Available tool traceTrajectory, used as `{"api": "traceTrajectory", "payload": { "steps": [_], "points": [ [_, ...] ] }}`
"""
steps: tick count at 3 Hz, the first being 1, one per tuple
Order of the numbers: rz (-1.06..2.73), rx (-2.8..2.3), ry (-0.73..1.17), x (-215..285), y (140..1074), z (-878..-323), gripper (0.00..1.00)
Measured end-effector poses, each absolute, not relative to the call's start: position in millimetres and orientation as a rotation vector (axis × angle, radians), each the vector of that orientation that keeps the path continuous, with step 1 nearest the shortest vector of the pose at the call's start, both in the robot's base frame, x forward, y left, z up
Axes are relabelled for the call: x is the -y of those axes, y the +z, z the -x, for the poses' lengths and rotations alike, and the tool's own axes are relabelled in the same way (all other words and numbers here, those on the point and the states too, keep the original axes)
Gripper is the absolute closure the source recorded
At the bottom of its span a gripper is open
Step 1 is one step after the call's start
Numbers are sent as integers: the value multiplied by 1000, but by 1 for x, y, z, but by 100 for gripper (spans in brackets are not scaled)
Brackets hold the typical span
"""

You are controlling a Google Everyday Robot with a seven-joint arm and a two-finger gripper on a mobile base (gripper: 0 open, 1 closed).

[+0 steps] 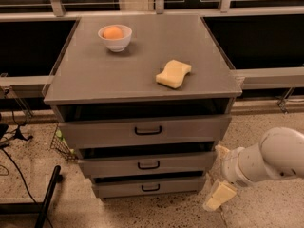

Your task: Open middle drawer

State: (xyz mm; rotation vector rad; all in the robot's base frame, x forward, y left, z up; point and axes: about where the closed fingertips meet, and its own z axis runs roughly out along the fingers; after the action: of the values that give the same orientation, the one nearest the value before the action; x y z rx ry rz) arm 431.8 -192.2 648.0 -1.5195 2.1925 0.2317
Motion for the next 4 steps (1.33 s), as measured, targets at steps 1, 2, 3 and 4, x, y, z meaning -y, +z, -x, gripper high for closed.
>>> {"api": "traceTrajectory", "payload": {
  "steps": [1, 2, 3, 4],
  "points": [
    [1519, -2192, 232, 192, 648, -432, 0],
    [1501, -2157, 311, 174, 618, -441, 0],
    [1481, -2121, 372, 157, 594, -451, 0],
    [1471, -2066, 428, 133, 571, -464, 0]
  ]
}}
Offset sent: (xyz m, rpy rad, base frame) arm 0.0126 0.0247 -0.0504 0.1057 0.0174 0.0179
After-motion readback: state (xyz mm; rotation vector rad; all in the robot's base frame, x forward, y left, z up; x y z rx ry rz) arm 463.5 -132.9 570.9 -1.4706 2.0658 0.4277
